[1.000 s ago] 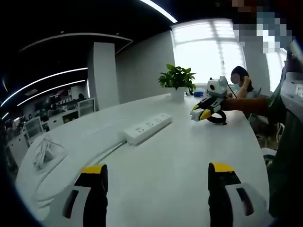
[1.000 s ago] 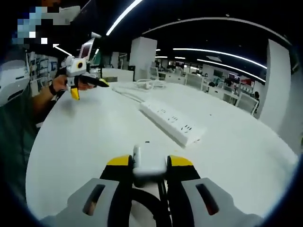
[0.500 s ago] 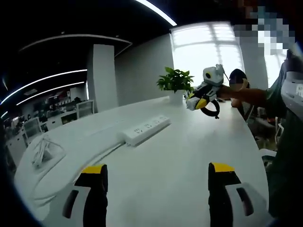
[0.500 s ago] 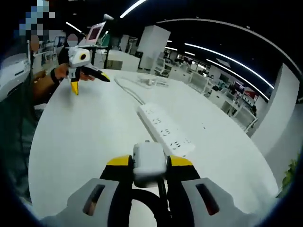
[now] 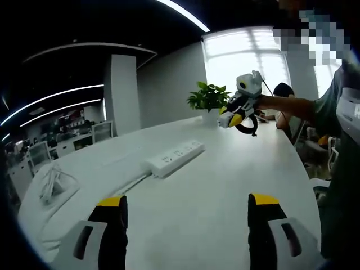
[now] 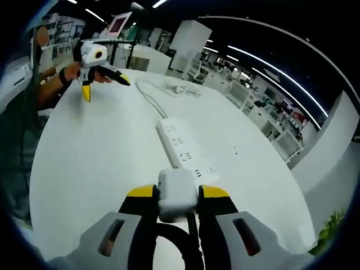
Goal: Straighten the power strip on the desk, plug the charger into it
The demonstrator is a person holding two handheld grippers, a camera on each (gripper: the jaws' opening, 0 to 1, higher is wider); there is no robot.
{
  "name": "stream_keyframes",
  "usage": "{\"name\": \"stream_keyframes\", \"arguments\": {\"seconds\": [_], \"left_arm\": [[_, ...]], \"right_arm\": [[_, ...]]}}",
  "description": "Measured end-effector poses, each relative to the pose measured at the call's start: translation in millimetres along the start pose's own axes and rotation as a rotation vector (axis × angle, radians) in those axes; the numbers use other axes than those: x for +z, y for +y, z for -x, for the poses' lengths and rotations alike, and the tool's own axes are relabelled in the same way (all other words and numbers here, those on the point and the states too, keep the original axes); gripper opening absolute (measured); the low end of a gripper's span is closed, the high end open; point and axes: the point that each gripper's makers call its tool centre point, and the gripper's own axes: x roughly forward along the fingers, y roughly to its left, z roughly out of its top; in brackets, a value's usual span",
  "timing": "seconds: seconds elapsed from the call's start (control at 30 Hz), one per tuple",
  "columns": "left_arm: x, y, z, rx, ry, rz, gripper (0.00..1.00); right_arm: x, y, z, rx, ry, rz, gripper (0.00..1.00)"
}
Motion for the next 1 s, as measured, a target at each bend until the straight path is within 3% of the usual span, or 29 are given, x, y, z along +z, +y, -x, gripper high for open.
{"name": "stream_keyframes", "arguments": {"seconds": [0.53,1.0], "left_arm": [[3.5,-2.9,-9,-0.009,0.015,-0.025,0.99],[-0.8,-5.6,-10,-0.017,0.018,-0.006,0.99]], "right_arm": [[11.8,-24,-17,0.043,0.125,0.137,0.25],[4.4,-33,-43,0.088,0.241,0.227,0.25]]}}
